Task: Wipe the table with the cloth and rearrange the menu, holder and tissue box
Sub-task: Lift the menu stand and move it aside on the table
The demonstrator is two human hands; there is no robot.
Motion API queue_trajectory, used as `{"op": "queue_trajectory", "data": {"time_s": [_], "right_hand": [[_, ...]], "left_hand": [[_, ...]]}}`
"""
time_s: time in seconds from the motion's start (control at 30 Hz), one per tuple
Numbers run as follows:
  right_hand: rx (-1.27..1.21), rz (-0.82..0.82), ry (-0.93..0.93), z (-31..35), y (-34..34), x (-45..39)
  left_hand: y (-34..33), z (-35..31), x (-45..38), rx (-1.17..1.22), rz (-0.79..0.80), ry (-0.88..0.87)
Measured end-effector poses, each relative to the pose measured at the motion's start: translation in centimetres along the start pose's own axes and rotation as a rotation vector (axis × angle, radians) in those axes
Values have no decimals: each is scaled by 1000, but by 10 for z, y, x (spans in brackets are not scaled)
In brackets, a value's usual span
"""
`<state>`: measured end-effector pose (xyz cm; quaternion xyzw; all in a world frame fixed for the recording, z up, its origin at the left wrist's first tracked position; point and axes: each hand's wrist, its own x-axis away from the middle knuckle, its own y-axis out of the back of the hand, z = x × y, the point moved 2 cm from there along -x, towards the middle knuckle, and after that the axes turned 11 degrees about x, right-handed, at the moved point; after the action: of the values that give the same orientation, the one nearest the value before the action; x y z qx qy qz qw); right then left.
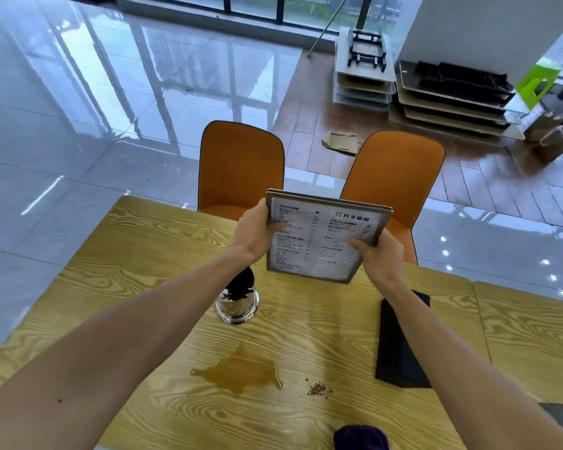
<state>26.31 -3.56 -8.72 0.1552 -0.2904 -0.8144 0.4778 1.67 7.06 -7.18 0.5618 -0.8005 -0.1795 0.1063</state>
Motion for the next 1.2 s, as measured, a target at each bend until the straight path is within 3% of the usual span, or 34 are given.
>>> {"op": "queue_trajectory", "data": {"time_s": [0.33, 0.77, 1.2], "right_hand": [[-60, -34, 52, 99, -85, -39], [66, 252, 126, 196, -297, -21], [124, 466, 240, 250, -429, -41]], "left_hand": [[127, 23, -34, 39, -53, -85], [297, 162, 26, 72, -356, 174], [375, 246, 54, 100, -550, 334]]}}
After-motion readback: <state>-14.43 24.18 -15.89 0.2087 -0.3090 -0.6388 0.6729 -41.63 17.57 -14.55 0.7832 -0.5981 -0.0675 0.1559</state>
